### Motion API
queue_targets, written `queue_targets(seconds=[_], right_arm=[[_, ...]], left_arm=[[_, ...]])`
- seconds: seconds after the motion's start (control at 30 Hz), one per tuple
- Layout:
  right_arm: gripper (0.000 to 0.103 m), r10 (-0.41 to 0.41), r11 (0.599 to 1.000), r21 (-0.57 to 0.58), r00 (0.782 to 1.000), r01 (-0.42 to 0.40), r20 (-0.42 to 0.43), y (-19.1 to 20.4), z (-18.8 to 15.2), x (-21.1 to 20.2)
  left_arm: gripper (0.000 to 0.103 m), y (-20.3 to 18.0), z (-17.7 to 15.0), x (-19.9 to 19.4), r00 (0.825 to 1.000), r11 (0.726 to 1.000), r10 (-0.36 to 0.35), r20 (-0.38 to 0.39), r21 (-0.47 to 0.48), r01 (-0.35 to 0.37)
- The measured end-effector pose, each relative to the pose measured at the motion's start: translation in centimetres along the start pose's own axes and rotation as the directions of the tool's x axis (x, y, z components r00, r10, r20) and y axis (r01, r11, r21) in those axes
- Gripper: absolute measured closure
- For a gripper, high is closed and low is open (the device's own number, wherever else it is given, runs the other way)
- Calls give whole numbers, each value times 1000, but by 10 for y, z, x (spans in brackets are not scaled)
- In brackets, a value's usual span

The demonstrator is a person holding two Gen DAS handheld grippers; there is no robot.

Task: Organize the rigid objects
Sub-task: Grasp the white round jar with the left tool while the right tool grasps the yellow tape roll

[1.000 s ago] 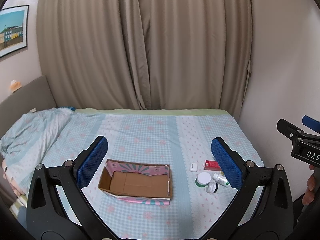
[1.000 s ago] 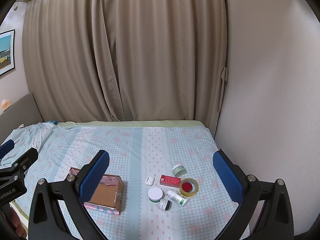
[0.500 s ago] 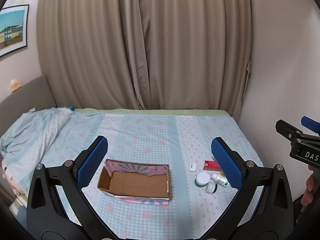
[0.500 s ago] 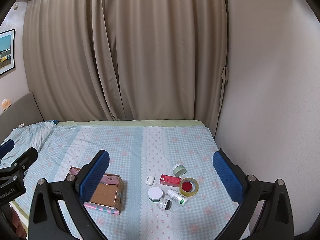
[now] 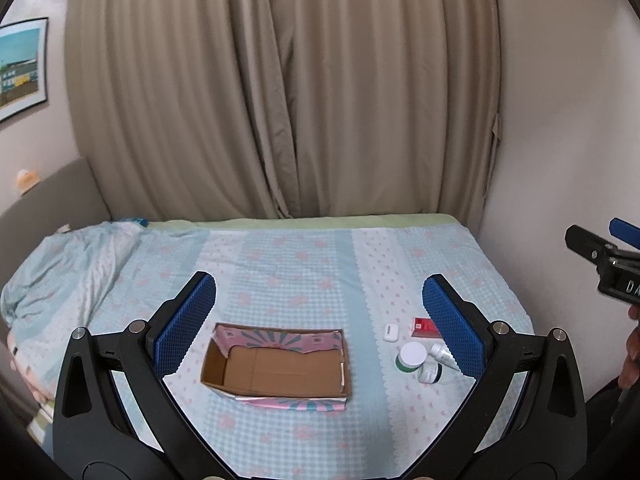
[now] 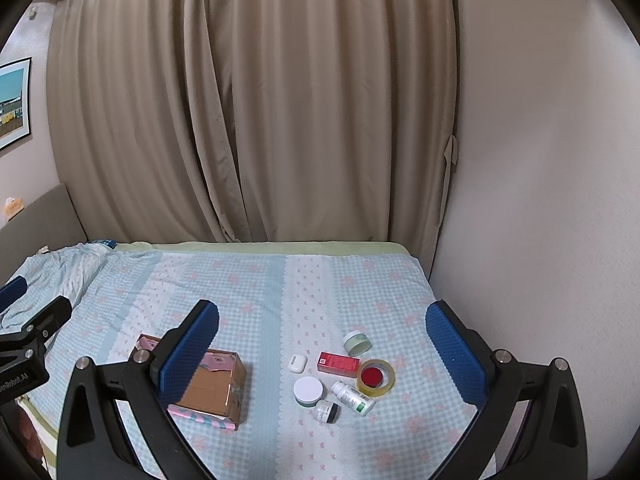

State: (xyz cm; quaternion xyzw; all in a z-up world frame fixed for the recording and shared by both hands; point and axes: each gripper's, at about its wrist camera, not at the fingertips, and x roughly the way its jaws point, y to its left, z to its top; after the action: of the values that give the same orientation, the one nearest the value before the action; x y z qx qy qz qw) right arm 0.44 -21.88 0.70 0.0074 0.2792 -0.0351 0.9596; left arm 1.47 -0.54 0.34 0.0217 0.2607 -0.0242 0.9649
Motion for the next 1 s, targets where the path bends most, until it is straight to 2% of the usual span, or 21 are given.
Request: queue_targets(seconds=[0.13, 0.27, 0.4, 0.6, 0.73, 0.97, 1.0], right_arm=[[0, -40, 999, 23, 999, 41, -30, -16, 0, 10], [0, -84, 996, 25, 995, 85, -63, -38, -9, 30], [0, -57, 998, 23, 990, 60, -125, -67, -23, 65], [0, -16, 999, 23, 974, 22, -225, -108, -58, 135], [0, 2, 1000, 29, 951, 8, -309, -121, -95, 196], [0, 18, 994, 102, 885, 34, -465, -126, -174, 315], [0, 20, 992, 119, 874, 43, -486, -126, -188, 334]], left_arm=[[0, -5, -4, 28, 997, 998, -64, -53, -7, 64], [0, -26, -20, 73, 978, 990, -142, -152, -48, 136], [0, -59, -45, 119, 950, 985, -168, -264, -75, 154], [0, -110, -85, 192, 902, 981, -189, -388, -118, 154], [1, -143, -123, 254, 871, 977, -207, -445, -134, 164], [1, -191, -215, 362, 825, 983, -183, -534, -89, 161], [1, -195, -223, 371, 823, 983, -182, -538, -82, 163]])
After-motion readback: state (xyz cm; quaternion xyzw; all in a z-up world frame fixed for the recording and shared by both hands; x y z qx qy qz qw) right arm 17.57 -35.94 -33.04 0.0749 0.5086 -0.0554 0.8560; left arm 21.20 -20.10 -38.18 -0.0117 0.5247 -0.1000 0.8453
